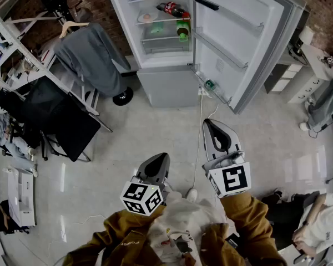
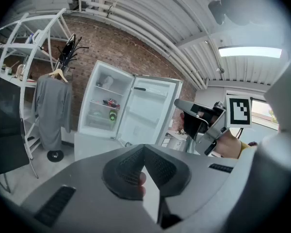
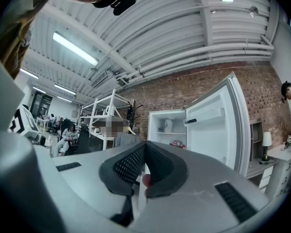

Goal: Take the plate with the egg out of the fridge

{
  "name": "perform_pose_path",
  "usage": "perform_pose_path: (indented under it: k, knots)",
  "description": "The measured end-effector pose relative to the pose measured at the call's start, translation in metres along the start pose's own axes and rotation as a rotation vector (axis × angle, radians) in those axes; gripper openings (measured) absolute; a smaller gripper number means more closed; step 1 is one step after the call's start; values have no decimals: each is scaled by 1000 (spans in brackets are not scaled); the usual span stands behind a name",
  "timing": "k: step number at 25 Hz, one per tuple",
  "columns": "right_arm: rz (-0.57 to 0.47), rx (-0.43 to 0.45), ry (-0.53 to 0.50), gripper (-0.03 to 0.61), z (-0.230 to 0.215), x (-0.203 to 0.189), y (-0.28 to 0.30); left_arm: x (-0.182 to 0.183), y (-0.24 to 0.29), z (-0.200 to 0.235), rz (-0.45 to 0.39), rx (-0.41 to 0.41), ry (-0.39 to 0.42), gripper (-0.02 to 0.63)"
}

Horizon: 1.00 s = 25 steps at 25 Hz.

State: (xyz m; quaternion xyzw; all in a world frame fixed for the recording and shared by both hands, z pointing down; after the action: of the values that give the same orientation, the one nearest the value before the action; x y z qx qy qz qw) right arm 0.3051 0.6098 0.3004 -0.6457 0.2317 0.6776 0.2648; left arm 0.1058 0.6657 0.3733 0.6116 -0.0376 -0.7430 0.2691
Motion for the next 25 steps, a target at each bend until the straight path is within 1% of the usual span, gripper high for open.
perform_pose_path:
  k: [4,8,10,12,15,18,20,23,25]
  knots:
    - [-17,20,0,-3,-4,4,-2,12,6,-5,-56,20,12,8]
    - [-19,37,4,-3,-9,3,-5,31,13,-16,-127,34,50,8]
    - [-22,46,3,-3,-5,-1,-10,32,14,-19,-150,46,62,8]
    - [-25,65,9,-3,0,-8,-17,28,11,-21,-165,57,58,8]
    - [-44,131,63,-3,5,-16,-25,26,8,-25,-170,69,42,8]
    - [-32,153,106,-5,8,-24,-24,26,4,-21,-168,85,29,8]
    - [-18,136,115,-5,8,-30,-18,22,5,-13,-155,96,13,8]
    - [2,61,109,-5,9,-41,-11,14,12,5,-115,106,-6,8]
    - [24,48,114,-3,17,-51,-4,12,15,22,-89,112,-15,8]
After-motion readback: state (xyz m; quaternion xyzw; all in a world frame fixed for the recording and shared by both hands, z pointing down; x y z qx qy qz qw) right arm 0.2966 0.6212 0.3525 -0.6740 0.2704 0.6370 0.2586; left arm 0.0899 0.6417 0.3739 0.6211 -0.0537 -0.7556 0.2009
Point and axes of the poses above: the fingertips, and each gripper's own axes: y forward along the fingers, z to its left, x out of its top, the point moved 8 cm from there along -y, backward along the fingers, and after that the axes turned 11 degrees about x, right-handed, at the moved point
